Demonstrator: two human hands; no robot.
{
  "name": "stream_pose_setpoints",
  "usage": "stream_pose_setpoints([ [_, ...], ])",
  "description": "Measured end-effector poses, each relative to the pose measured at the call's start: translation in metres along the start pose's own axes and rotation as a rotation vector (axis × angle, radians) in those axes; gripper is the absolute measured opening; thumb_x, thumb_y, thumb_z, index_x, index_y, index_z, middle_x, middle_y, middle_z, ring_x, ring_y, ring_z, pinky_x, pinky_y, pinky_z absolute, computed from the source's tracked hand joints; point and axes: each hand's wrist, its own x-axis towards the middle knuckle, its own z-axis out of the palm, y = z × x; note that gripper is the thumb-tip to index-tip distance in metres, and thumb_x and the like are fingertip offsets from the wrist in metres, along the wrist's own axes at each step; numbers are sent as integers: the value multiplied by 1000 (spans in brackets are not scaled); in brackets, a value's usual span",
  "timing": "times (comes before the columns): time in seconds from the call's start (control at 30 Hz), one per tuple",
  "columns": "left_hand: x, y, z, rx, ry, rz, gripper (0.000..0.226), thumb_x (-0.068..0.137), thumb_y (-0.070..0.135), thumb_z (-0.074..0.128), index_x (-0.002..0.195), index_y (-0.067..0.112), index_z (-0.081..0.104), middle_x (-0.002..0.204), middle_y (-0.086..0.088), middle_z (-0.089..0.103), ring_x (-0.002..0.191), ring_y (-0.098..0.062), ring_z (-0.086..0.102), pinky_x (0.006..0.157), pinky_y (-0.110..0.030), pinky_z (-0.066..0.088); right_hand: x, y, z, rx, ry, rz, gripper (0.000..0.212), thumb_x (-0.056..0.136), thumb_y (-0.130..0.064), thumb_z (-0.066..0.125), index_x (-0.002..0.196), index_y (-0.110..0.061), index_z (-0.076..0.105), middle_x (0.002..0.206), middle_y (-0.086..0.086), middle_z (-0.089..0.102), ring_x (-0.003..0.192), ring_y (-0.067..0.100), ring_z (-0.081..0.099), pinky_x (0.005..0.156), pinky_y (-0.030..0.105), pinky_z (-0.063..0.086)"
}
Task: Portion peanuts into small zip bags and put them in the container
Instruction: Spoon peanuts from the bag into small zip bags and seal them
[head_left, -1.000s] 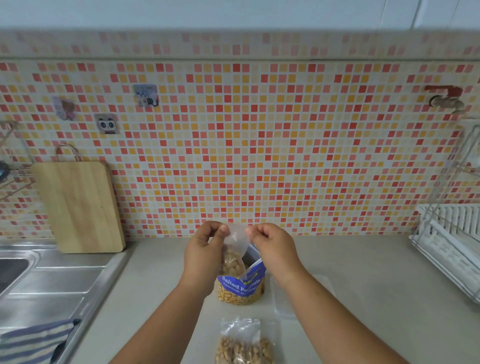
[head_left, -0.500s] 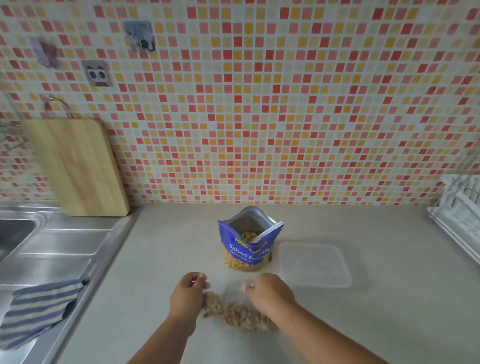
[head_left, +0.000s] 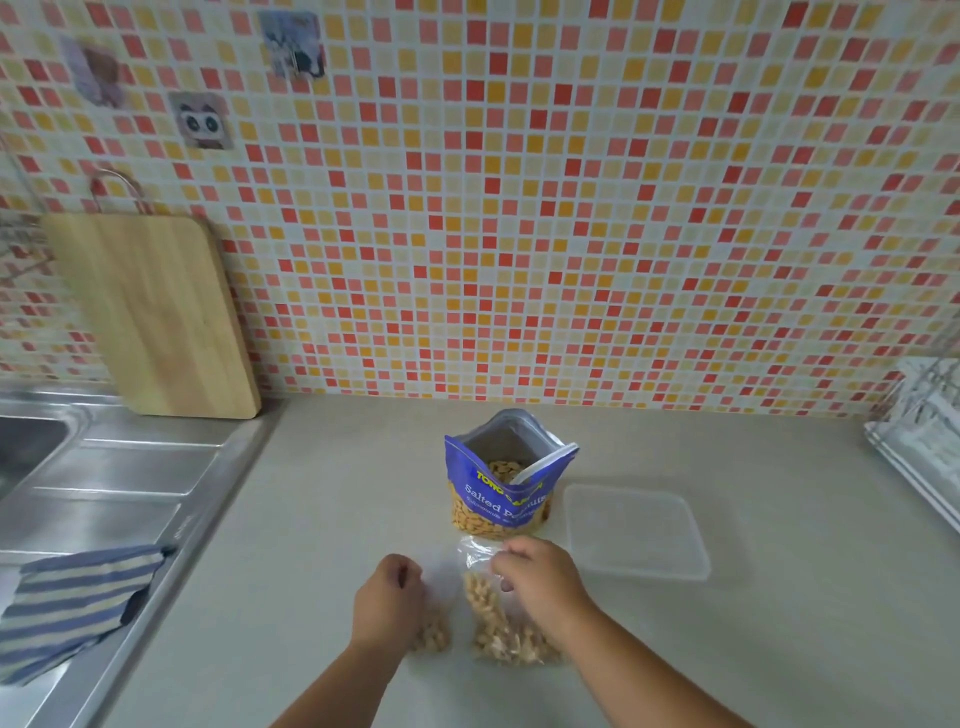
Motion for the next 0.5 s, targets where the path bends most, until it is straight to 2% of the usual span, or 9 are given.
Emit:
stream_pose_setpoints([
  [0.1,-2,2,2,165,18,70,13,91,24,51,96,17,61,98,-9,67,92,-29,60,82,-35,50,-9,-10,-13,153,-35,-26,17,69,-19,62,54,-16,57,52,-3,49,57,15,47,58,25,44],
  [0.17,-4,8,0,220,84,146,28,89,25,59,113,11,62,112,-13,64,108,-31,56,94,-36,42,-14,-19,-21,263,-83,-53,10,72,-14,64,63,-10,61,55,1,48,53,14,46,52,20,45],
  [0.23,-12,26,-10,5,105,224,23,89,23,61,110,14,64,111,-8,64,107,-26,57,94,-37,42,-20,-29,-28,353,-113,-93,20,65,-20,62,72,-1,64,61,7,51,52,13,49,53,21,46],
  [0.27,-20,41,-17,-194,26,217,17,91,23,59,104,16,67,107,-5,66,102,-22,59,91,-35,45,-24,-35,-32,398,-122,-116,24,63,-21,62,75,-1,66,63,8,54,53,14,51,54,23,47],
  [0.33,-33,71,-33,-529,-240,239,18,91,24,57,96,13,71,97,-8,70,93,-20,62,89,-33,47,-29,-47,-38,478,-123,-155,20,63,-20,62,75,-5,67,65,9,59,56,16,55,55,24,48],
  [0.4,-42,97,-46,-579,-412,342,23,83,29,65,90,8,73,92,-15,71,88,-22,65,86,-33,51,-34,-60,-45,531,-128,-190,12,63,-18,62,70,-9,66,64,10,62,58,19,58,57,28,50],
  [0.5,-58,132,-56,-547,-464,461,15,78,26,71,77,10,73,81,-14,71,78,-24,67,79,-32,56,-41,-81,-57,518,-131,-290,7,66,-18,61,59,-15,62,61,7,62,59,21,57,61,30,49],
])
